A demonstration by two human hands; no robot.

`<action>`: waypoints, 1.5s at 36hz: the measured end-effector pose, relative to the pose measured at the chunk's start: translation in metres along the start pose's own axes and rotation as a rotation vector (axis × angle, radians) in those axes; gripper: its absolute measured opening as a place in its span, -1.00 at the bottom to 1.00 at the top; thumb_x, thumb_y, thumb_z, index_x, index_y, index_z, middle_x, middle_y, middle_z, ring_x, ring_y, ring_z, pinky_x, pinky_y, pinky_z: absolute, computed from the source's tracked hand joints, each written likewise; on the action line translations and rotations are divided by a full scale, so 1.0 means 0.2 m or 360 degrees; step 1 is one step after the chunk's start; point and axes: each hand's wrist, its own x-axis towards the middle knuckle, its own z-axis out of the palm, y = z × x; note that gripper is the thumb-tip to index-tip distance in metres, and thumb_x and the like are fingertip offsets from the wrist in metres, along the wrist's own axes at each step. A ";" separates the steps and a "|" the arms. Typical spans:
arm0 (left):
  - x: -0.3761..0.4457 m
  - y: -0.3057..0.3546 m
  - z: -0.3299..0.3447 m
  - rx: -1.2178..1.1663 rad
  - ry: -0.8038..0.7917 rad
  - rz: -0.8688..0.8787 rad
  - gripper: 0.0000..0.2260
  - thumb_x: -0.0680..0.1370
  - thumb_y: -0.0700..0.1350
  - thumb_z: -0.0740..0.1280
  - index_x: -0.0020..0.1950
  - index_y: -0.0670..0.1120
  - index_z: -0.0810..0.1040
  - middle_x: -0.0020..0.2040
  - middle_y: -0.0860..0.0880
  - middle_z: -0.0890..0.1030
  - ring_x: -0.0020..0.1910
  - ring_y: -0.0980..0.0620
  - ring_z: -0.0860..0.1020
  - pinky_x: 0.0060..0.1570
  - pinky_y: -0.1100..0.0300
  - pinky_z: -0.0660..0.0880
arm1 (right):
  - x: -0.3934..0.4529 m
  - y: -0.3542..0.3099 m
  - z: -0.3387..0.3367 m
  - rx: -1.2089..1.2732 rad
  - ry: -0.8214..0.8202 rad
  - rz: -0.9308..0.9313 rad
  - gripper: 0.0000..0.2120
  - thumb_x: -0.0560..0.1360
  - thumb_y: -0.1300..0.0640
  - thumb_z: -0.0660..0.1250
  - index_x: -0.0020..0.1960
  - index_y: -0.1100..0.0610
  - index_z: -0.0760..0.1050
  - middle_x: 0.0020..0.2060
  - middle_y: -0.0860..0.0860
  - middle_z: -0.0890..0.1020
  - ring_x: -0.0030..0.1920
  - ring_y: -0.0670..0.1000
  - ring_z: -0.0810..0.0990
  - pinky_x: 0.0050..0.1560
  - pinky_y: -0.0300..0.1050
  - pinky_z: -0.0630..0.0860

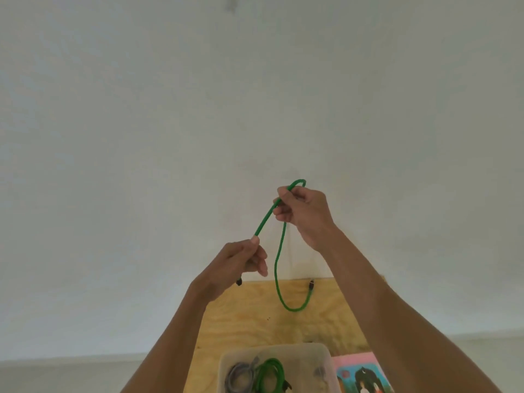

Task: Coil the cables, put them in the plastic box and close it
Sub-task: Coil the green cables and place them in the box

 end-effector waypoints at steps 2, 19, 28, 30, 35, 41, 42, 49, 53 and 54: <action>0.01 0.03 0.04 -0.0090 0.0019 0.0027 -0.54 0.63 0.11 0.18 0.01 -0.30 0.57 -0.23 -0.21 0.62 -0.21 -0.12 0.60 -0.02 0.03 0.56 | 0.05 -0.04 -0.06 0.0098 0.0051 0.0055 -0.81 0.57 0.18 0.38 -0.04 0.34 0.59 -0.22 0.19 0.67 -0.34 0.03 0.65 -0.25 -0.16 0.61; 0.16 0.30 0.32 -0.0395 0.0239 -0.0069 -0.63 0.67 -0.04 0.22 0.09 -0.37 0.57 -0.39 -0.07 0.25 -0.43 0.02 0.16 -0.42 0.17 0.17 | 0.07 0.01 -0.27 -0.1271 -0.0327 -0.0767 -0.79 0.51 0.25 0.41 0.10 0.05 0.65 -0.02 -0.03 0.48 -0.13 -0.06 0.61 -0.20 -0.46 0.42; 0.14 0.26 0.39 -0.0339 0.0068 0.0028 -0.73 0.68 -0.06 0.18 0.08 -0.23 0.58 -0.26 -0.13 0.57 -0.29 -0.06 0.52 0.01 -0.10 0.43 | 0.22 -0.08 -0.31 -0.1062 -0.0322 -0.0773 -0.88 0.48 0.19 0.47 0.01 0.07 0.67 -0.04 -0.09 0.65 -0.16 -0.17 0.58 -0.21 -0.47 0.42; 0.15 0.27 0.41 -0.0495 -0.0033 0.0074 -0.75 0.66 -0.08 0.21 0.10 -0.23 0.57 -0.25 -0.13 0.56 -0.30 -0.06 0.51 0.04 -0.06 0.51 | 0.22 -0.08 -0.29 -0.1014 -0.0365 -0.0733 -0.88 0.49 0.19 0.46 0.02 0.06 0.68 -0.06 -0.11 0.67 -0.19 -0.22 0.56 -0.25 -0.48 0.42; 0.18 0.33 0.47 -0.0884 -0.0069 0.0250 -0.79 0.66 -0.17 0.19 0.09 -0.24 0.58 -0.29 -0.10 0.56 -0.36 0.00 0.53 -0.06 0.04 0.58 | 0.22 -0.01 -0.28 -0.1096 -0.0619 -0.0489 -0.87 0.48 0.18 0.42 -0.09 -0.03 0.69 -0.12 -0.02 0.72 -0.06 0.00 0.67 -0.03 -0.19 0.57; 0.26 0.45 0.49 -0.1015 0.0225 0.0380 -0.73 0.66 -0.12 0.20 0.21 -0.29 0.52 -0.39 -0.07 0.42 -0.43 0.05 0.43 -0.18 0.12 0.48 | 0.11 0.07 -0.24 -0.0797 -0.0802 -0.0345 -0.45 0.61 0.43 0.05 -0.45 0.20 0.56 -0.63 -0.01 0.51 -0.60 -0.14 0.52 -0.50 -0.31 0.49; 0.28 0.47 0.48 -0.1037 0.0264 0.0373 -0.71 0.67 -0.11 0.19 0.23 -0.29 0.52 -0.39 -0.06 0.40 -0.43 0.05 0.40 -0.19 0.12 0.47 | 0.09 0.11 -0.25 -0.0889 -0.0752 -0.0384 -0.45 0.63 0.39 0.07 -0.44 0.13 0.57 -0.56 -0.02 0.55 -0.52 -0.14 0.57 -0.43 -0.26 0.55; 0.38 0.53 0.37 -0.0903 0.0441 0.0391 -0.73 0.70 -0.16 0.13 0.29 -0.26 0.51 -0.34 -0.04 0.42 -0.39 0.06 0.34 -0.14 0.13 0.42 | -0.01 0.23 -0.23 -0.0516 -0.0460 -0.0194 -0.66 0.63 0.03 0.27 -0.27 0.16 0.50 -0.45 -0.04 0.54 -0.45 -0.02 0.42 -0.35 -0.11 0.41; 0.43 0.51 0.34 -0.0659 0.0507 0.0374 -0.74 0.71 -0.15 0.13 0.25 -0.23 0.54 -0.32 -0.03 0.46 -0.37 0.08 0.39 -0.12 0.14 0.44 | -0.03 0.20 -0.22 -0.0559 -0.0298 -0.0196 -0.64 0.60 -0.03 0.32 -0.33 0.10 0.52 -0.50 -0.08 0.54 -0.50 -0.04 0.39 -0.39 -0.12 0.38; 0.44 0.50 0.33 -0.0626 0.0514 0.0383 -0.74 0.71 -0.16 0.12 0.25 -0.22 0.55 -0.32 -0.02 0.46 -0.37 0.09 0.40 -0.11 0.14 0.44 | -0.03 0.19 -0.22 -0.0562 -0.0265 -0.0188 -0.64 0.59 -0.02 0.33 -0.35 0.08 0.54 -0.52 -0.10 0.55 -0.52 -0.06 0.39 -0.40 -0.14 0.39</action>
